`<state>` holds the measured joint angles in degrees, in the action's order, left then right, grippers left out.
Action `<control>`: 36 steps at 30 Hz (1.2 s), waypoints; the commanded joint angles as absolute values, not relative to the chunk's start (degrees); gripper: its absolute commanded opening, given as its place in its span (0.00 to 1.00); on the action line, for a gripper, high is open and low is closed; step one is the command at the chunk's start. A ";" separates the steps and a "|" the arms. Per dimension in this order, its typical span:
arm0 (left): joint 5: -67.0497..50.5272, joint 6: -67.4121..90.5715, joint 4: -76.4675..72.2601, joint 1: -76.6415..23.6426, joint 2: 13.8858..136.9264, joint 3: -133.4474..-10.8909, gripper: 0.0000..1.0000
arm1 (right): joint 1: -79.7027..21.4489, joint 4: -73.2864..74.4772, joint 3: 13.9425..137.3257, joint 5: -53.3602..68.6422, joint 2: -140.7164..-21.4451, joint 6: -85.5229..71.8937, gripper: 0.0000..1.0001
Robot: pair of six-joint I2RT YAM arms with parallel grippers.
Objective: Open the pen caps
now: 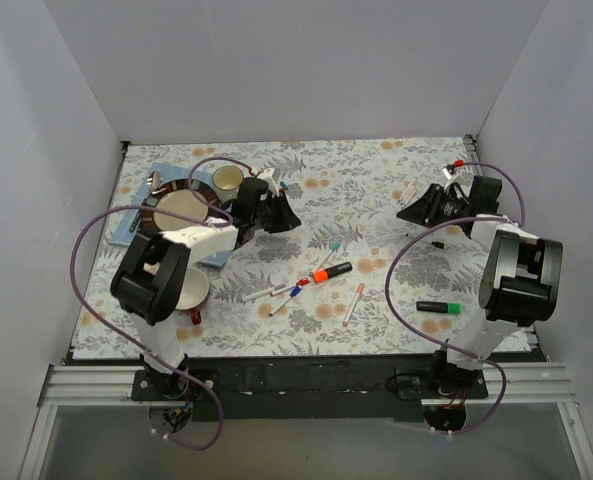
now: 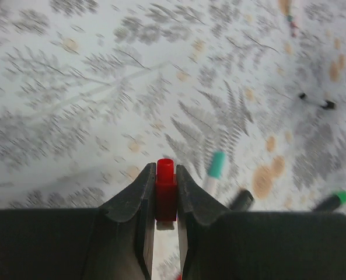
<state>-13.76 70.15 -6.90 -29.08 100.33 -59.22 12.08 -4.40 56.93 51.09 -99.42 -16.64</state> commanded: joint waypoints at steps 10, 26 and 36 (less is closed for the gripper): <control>4.82 58.28 11.85 -24.70 126.47 -92.44 0.04 | 12.22 -0.09 52.73 65.39 -92.29 -4.13 0.41; 7.57 54.84 17.31 -24.70 129.30 -102.83 0.36 | 12.39 3.43 53.00 65.48 -92.02 -1.23 0.43; 0.72 53.88 16.35 -24.70 116.56 -96.34 0.47 | 11.87 7.73 52.91 63.72 -89.83 6.58 0.44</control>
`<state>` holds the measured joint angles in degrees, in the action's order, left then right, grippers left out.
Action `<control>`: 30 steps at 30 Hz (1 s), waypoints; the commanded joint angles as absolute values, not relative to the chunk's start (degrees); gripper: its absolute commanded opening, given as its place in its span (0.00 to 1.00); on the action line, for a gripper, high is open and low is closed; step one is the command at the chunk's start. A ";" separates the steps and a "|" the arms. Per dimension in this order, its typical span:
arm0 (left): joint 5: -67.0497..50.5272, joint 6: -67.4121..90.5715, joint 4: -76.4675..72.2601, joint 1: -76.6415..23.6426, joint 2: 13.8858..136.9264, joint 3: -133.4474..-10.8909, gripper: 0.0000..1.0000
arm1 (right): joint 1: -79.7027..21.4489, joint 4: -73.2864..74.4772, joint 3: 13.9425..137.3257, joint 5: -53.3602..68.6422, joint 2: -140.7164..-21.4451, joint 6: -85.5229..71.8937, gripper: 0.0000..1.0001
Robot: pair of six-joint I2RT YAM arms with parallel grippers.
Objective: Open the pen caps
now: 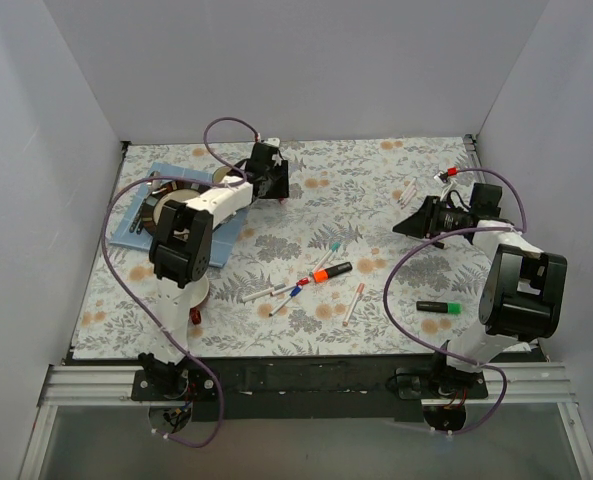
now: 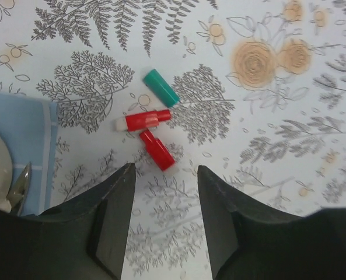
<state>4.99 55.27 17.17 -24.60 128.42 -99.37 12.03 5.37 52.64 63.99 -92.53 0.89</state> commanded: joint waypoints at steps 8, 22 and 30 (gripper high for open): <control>-10.46 53.87 9.94 -24.70 93.30 -77.54 0.84 | 3.79 19.59 54.84 61.44 -89.13 26.16 0.48; -14.68 52.38 2.19 -24.26 61.97 -48.16 0.98 | -24.08 33.92 58.53 42.72 -86.73 73.73 0.68; -18.10 54.05 0.96 -24.26 60.82 -46.41 0.98 | -30.14 34.98 65.02 33.49 -96.85 72.52 0.65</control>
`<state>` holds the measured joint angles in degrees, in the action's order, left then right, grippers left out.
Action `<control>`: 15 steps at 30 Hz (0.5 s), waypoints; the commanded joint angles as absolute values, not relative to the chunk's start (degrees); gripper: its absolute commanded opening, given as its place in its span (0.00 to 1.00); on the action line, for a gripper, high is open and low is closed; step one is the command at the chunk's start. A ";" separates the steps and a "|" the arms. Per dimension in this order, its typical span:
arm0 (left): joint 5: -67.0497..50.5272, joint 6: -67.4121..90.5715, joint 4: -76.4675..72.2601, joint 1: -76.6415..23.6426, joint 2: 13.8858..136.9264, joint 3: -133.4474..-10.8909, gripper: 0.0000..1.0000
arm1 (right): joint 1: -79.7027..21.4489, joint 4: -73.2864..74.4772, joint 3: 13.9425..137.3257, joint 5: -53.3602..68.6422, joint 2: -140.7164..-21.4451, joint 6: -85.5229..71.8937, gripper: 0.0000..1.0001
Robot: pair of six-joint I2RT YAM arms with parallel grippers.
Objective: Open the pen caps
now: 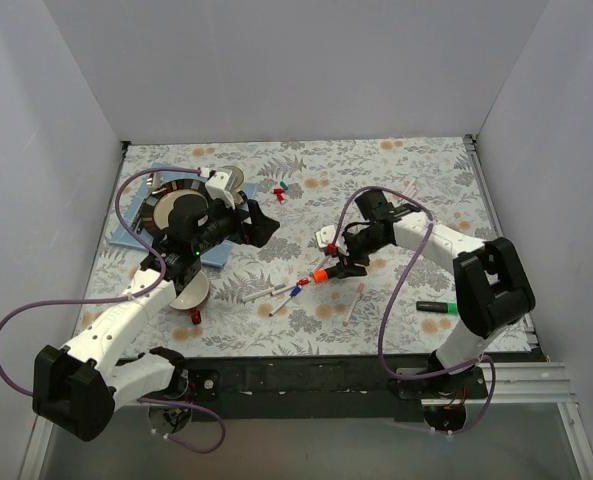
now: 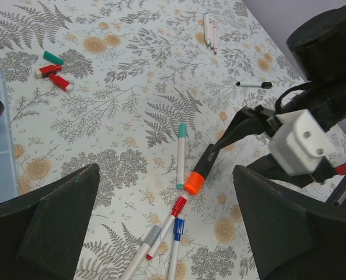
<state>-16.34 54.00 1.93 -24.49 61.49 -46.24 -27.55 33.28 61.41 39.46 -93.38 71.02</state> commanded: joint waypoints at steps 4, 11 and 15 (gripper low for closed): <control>-18.02 53.97 0.79 -24.08 60.47 -46.41 0.98 | -30.59 35.16 66.80 31.91 -100.45 71.02 0.64; -18.28 54.14 0.70 -23.82 60.64 -46.23 0.98 | -31.64 33.40 66.00 28.66 -103.53 70.31 0.62; -18.46 54.23 0.70 -23.64 61.00 -46.23 0.98 | -32.34 33.57 66.18 27.69 -104.76 70.14 0.59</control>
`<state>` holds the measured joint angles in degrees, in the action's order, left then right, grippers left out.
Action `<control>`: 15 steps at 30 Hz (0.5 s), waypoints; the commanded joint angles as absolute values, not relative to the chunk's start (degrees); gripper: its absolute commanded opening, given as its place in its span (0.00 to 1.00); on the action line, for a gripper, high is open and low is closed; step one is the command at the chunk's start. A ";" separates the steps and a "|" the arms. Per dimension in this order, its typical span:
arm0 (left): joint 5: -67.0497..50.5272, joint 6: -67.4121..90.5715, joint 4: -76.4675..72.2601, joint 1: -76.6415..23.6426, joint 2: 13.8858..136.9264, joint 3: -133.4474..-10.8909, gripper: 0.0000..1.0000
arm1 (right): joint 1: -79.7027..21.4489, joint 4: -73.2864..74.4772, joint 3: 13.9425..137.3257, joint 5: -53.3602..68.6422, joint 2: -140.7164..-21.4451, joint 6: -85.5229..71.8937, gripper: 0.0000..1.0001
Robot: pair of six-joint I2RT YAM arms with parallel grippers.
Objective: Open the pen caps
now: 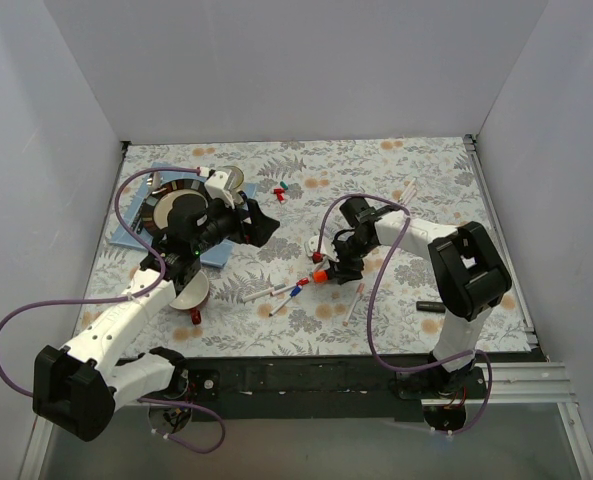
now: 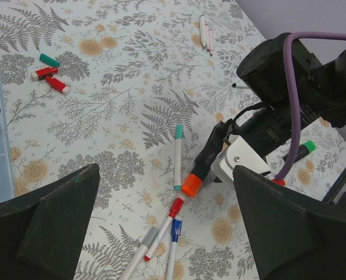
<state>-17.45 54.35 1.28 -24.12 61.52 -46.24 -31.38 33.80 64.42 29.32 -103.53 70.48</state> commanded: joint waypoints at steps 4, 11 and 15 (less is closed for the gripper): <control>-19.77 54.67 0.26 -23.29 61.43 -46.06 0.98 | -32.34 34.10 65.83 26.81 -105.38 70.66 0.51; -25.66 56.95 -2.63 -22.41 62.49 -45.35 0.98 | -32.26 34.54 63.29 24.53 -103.80 71.98 0.29; -31.10 59.40 -4.65 -22.06 64.60 -44.65 0.98 | -32.17 34.37 61.18 24.96 -100.99 72.86 0.15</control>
